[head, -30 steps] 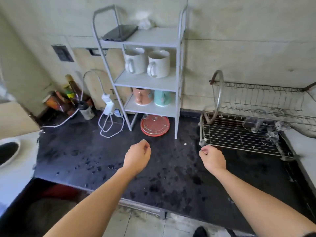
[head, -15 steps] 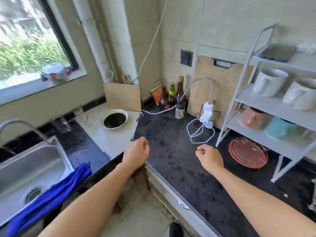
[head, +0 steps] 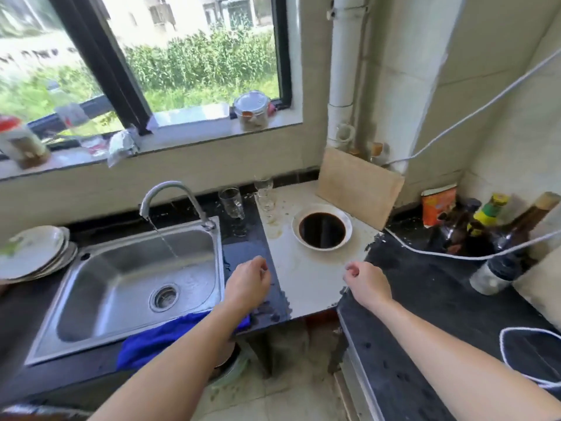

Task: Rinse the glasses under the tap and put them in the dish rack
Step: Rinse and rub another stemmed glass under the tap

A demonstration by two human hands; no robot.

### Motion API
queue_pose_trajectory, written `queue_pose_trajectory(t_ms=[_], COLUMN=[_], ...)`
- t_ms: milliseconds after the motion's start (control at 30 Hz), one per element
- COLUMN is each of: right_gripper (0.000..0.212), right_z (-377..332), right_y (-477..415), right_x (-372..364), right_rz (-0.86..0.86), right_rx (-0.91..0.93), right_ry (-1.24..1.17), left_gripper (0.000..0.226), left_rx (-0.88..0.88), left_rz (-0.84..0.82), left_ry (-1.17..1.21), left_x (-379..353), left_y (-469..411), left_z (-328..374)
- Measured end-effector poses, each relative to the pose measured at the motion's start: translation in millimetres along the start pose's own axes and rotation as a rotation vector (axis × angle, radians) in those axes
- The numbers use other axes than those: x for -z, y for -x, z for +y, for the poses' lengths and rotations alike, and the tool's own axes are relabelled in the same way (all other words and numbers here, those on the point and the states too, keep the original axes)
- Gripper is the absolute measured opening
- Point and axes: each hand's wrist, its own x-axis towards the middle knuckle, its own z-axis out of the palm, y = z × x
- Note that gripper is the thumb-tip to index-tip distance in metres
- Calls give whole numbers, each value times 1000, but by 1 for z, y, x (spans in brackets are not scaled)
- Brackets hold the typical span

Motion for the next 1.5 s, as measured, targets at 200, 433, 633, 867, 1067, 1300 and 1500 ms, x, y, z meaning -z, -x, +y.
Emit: queue_pose_trajectory(t_ms=[200, 433, 633, 867, 1067, 1300, 1500], right_gripper=[19, 37, 66, 69, 62, 61, 63], right_z=[-91, -171, -203, -209, -214, -280, -337], right_y=[-80, -174, -243, -292, -265, -222, -182], right_x=[-59, -113, -136, -159, -158, -199, -276], right_rz=[-101, -141, -74, -153, -213, -494, -722], right_rx=[139, 56, 7, 30, 154, 305, 229], right_ry=[24, 13, 50, 41, 43, -110, -148], left_gripper=[16, 16, 14, 13, 13, 12, 16], left_rx=[203, 295, 344, 508, 586, 789, 1050], left_rz=[44, 25, -25, -36, -41, 19, 47], left_ry=[55, 128, 147, 202, 212, 437, 917], left_x=[18, 30, 25, 8, -2, 11, 20], left_y=[-48, -116, -149, -164, -172, -164, -149], left_z=[-78, -150, -173, -180, -190, -238, -301])
